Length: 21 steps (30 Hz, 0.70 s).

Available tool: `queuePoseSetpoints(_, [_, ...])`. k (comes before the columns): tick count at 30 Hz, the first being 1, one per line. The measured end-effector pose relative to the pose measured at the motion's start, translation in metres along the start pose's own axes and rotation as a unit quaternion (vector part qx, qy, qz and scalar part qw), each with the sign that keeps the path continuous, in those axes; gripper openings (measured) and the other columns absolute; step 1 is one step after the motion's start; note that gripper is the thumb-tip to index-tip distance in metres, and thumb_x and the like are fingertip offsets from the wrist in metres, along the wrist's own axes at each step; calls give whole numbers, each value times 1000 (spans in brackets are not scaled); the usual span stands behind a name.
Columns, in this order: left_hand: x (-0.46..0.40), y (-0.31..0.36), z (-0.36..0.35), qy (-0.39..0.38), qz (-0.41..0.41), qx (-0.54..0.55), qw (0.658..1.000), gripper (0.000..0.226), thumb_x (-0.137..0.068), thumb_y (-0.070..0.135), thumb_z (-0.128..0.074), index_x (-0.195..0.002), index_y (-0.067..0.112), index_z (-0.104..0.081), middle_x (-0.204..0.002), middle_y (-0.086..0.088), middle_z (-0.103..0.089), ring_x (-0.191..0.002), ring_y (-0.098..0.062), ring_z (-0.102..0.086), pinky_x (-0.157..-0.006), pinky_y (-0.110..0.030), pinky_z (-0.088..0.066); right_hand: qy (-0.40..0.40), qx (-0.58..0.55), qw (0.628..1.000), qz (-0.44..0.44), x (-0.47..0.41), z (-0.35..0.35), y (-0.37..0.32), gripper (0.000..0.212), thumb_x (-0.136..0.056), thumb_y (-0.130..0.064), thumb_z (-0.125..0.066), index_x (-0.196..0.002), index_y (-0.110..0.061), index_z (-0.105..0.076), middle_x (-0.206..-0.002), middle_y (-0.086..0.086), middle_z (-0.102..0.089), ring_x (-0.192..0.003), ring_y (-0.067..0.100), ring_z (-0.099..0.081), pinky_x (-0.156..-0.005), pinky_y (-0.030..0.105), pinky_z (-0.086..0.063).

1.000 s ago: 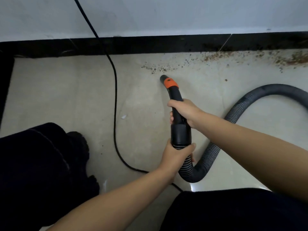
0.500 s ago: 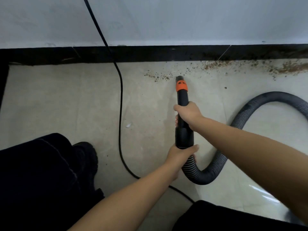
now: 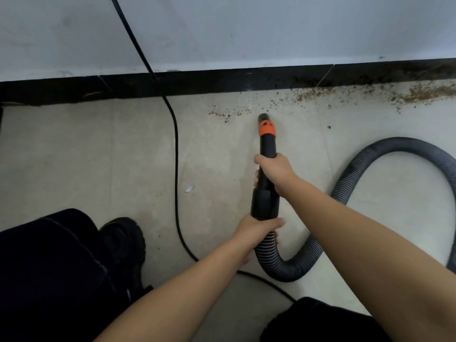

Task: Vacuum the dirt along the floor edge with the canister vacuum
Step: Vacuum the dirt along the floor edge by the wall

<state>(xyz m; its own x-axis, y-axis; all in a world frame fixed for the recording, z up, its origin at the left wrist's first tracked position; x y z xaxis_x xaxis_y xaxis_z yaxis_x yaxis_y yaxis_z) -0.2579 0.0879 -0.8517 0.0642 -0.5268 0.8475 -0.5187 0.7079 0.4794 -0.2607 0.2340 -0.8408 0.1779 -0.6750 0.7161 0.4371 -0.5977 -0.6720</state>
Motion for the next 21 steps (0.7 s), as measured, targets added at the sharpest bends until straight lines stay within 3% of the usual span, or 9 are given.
queuePoseSetpoints(6, [-4, 29, -22, 21, -34, 37, 999, 17, -81, 11, -72, -83, 12, -55, -64, -7, -56, -52, -18, -55, -48, -21, -49, -27, -7, 1000, -13, -9, 17, -25, 13, -88, -7, -57, -88, -6, -44, -53, 11, -48, -33, 20, -47, -40, 27, -48])
queuePoseSetpoints(10, [10, 16, -17, 84, -38, 92, 991, 16, -79, 15, -73, -85, 10, -58, -65, -9, -61, -56, -20, -58, -62, -29, -50, -119, 54, 991, -22, 2, -18, -25, 12, -88, -6, -56, -84, -6, -45, -55, 11, -48, -35, 19, -47, -41, 26, -48])
queuePoseSetpoints(14, [24, 0, 0, 136, -37, 142, 980, 13, -82, 15, -71, -80, 10, -59, -64, -9, -62, -50, -17, -58, -53, -23, -48, -197, 90, 976, -33, 19, -60, -14, 13, -88, -5, -57, -81, -6, -45, -55, 12, -48, -39, 21, -48, -42, 26, -47])
queuePoseSetpoints(17, [20, 7, 11, 133, -45, 141, 980, 12, -82, 12, -70, -84, 10, -58, -60, -7, -60, -50, -17, -57, -57, -26, -49, -179, 72, 981, -23, 14, -65, -19, 12, -88, -6, -57, -82, -6, -46, -55, 12, -48, -40, 21, -47, -42, 26, -47])
queuePoseSetpoints(21, [10, 28, 6, 76, -46, 78, 993, 14, -82, 10, -69, -86, 10, -56, -61, -8, -57, -47, -15, -55, -50, -22, -49, -100, 14, 995, -20, -5, -33, -30, 14, -88, -7, -57, -82, -5, -45, -54, 12, -48, -35, 20, -47, -41, 27, -48])
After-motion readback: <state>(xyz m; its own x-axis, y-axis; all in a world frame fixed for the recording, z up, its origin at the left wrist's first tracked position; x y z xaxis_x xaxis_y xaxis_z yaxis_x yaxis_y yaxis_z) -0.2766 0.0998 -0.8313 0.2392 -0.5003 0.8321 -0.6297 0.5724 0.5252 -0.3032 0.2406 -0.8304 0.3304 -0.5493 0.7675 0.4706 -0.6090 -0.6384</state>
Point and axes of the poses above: each hand's wrist, its own x-axis away from the middle knuckle, its own z-axis out of the back of the hand, y = z × x, the point moved 7 cm from there along -x, towards the middle knuckle
